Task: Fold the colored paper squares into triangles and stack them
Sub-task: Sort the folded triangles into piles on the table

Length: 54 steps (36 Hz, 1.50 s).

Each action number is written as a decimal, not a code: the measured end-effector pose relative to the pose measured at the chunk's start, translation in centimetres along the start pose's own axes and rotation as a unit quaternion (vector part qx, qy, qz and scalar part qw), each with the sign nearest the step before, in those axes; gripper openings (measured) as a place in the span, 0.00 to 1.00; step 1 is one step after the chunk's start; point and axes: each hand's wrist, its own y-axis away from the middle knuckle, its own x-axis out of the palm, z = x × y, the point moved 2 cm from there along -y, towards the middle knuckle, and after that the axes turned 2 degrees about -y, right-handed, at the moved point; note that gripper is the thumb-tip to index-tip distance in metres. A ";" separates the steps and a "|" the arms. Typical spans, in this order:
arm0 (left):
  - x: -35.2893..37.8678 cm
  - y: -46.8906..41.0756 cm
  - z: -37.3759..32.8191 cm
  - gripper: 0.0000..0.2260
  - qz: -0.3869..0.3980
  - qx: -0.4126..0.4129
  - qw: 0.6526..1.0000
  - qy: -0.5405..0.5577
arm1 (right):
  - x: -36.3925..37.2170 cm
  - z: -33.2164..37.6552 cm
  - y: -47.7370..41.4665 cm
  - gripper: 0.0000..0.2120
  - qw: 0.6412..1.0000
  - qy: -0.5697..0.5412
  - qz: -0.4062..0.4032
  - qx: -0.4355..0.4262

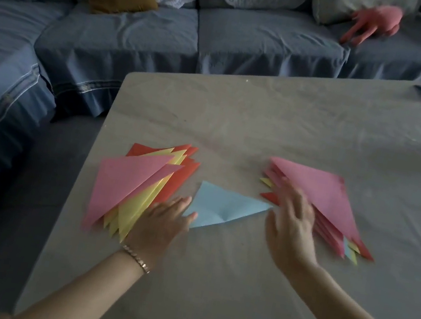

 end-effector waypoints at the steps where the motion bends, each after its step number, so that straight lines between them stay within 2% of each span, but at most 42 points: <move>1: 0.5 0.0 0.1 0.20 0.032 -0.007 0.999 -0.010 | 0.7 0.4 0.5 0.21 0.998 -0.001 0.059 -0.025; 3: 0.7 0.1 0.2 0.34 0.110 -0.056 0.992 0.005 | 2.1 1.0 1.7 0.26 0.972 0.013 0.230 -0.036; 4: 0.6 0.2 0.2 0.37 0.133 -0.082 0.988 0.009 | 2.8 1.1 2.5 0.32 0.950 0.029 0.309 -0.037; 5: 0.6 0.4 0.4 0.37 0.150 -0.103 0.983 0.010 | 3.4 1.1 3.1 0.39 0.932 0.054 0.356 -0.052; 7: 0.3 0.7 0.8 0.32 0.188 -0.163 0.968 0.035 | 4.1 1.4 3.8 0.46 0.913 0.095 0.387 -0.081; 9: 0.2 0.8 0.6 0.29 0.165 -0.174 0.970 0.048 | 4.4 2.0 4.0 0.46 0.913 0.108 0.384 -0.082; 12: -0.2 0.6 -0.8 0.33 0.142 -0.185 0.970 0.072 | 4.9 3.5 3.4 0.43 0.914 0.117 0.379 -0.078; 14: 0.0 0.3 -2.2 0.30 0.121 -0.162 0.977 0.071 | 5.5 4.1 2.9 0.33 0.915 0.147 0.365 -0.090; 16: 0.8 -0.3 -3.9 0.28 0.142 -0.134 0.979 0.063 | 6.6 4.0 2.6 0.26 0.916 0.153 0.358 -0.091; 18: 2.1 -0.8 -4.9 0.25 0.167 -0.124 0.975 0.082 | 7.2 3.8 2.4 0.27 0.909 0.158 0.374 -0.098; 21: 3.4 -0.5 -5.5 0.30 0.209 -0.155 0.962 0.081 | 7.5 3.0 2.3 0.27 0.901 0.180 0.380 -0.111; 23: 2.9 -0.2 -5.7 0.36 0.221 -0.183 0.955 0.070 | 7.3 2.3 2.4 0.28 0.897 0.188 0.389 -0.099; 25: 2.7 0.1 -5.9 0.45 0.237 -0.166 0.955 0.070 | 6.7 1.4 2.5 0.30 0.900 0.197 0.379 -0.083; 28: 2.2 0.7 -5.5 0.48 0.234 -0.162 0.955 0.088 | 5.9 0.3 2.2 0.45 0.901 0.189 0.382 -0.083; 29: 2.1 0.9 -5.2 0.48 0.237 -0.163 0.954 0.081 | 5.5 -0.2 2.2 0.47 0.906 0.176 0.378 -0.071; 32: 1.9 1.9 -4.1 0.46 0.232 -0.187 0.951 0.079 | 4.4 -2.0 2.1 0.45 0.916 0.186 0.354 -0.038; 36: 1.7 3.2 -3.1 0.46 0.253 -0.204 0.942 0.084 | 3.4 -3.8 2.2 0.44 0.908 0.209 0.363 -0.002; 41: 0.4 3.6 -3.0 0.49 0.282 -0.225 0.930 0.073 | 3.2 -3.1 2.3 0.45 0.911 0.212 0.353 0.032; 43: -0.1 3.8 -3.0 0.46 0.287 -0.243 0.924 0.073 | 3.3 -2.2 2.1 0.41 0.913 0.223 0.340 0.044; 45: -1.0 3.6 -2.8 0.35 0.267 -0.262 0.922 0.102 | 3.4 -1.4 1.2 0.31 0.921 0.240 0.303 0.049; 47: -2.2 3.0 -2.1 0.25 0.172 -0.286 0.929 0.160 | 3.5 -0.4 -0.3 0.22 0.930 0.247 0.267 0.060; 49: -3.3 2.4 -0.5 0.17 0.054 -0.300 0.940 0.155 | 3.9 0.3 -1.8 0.20 0.932 0.229 0.269 0.079; 51: -3.9 1.8 1.7 0.16 0.000 -0.325 0.936 0.134 | 4.6 0.8 -2.8 0.23 0.929 0.196 0.298 0.100; 54: -3.4 1.4 5.2 0.24 0.050 -0.393 0.913 0.096 | 5.3 1.2 -3.9 0.32 0.913 0.166 0.337 0.157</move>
